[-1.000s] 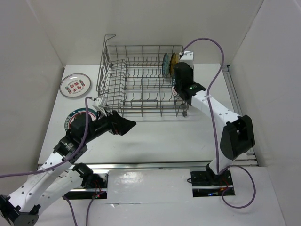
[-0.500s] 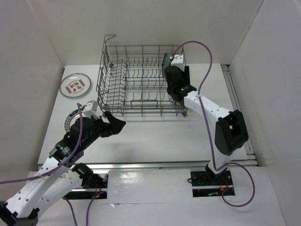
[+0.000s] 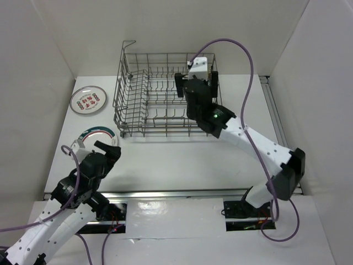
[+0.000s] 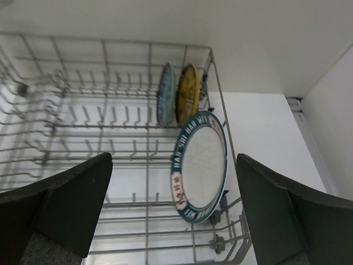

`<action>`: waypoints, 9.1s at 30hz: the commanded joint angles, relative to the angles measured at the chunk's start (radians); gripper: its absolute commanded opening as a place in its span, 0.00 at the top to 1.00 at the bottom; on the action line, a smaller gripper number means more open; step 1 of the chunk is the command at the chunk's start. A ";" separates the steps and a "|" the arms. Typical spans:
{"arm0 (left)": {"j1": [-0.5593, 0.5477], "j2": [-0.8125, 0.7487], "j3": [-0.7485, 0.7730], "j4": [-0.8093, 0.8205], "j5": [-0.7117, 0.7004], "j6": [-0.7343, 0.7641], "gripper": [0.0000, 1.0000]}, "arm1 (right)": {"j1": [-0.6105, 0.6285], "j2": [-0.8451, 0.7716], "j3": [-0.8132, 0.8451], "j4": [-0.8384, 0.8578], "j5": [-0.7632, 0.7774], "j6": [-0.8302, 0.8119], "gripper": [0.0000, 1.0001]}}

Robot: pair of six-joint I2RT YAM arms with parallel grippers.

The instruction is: Load the plates into the dish rack

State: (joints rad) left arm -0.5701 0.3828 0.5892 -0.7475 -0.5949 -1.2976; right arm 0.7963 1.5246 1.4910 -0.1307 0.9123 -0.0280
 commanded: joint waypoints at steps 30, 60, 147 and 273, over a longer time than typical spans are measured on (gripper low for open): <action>-0.002 0.068 -0.471 0.397 -0.292 -0.488 0.00 | 0.437 -0.213 -0.038 -0.098 0.157 -0.004 0.00; 0.598 0.562 -0.468 0.889 0.276 -0.204 0.09 | 0.465 -0.222 -0.080 -0.063 0.117 -0.004 0.00; 0.800 0.693 -0.381 0.930 0.337 -0.121 1.00 | 0.495 -0.290 -0.181 0.020 0.060 -0.043 0.00; 0.494 0.162 0.212 0.613 0.972 0.684 0.00 | -0.099 0.023 0.066 -0.006 0.164 0.108 1.00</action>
State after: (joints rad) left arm -0.0647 0.5488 0.8093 -0.1459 0.3386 -0.6327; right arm 0.6533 1.5059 1.5166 -0.1356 0.8383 0.1196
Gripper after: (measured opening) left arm 1.000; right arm 0.106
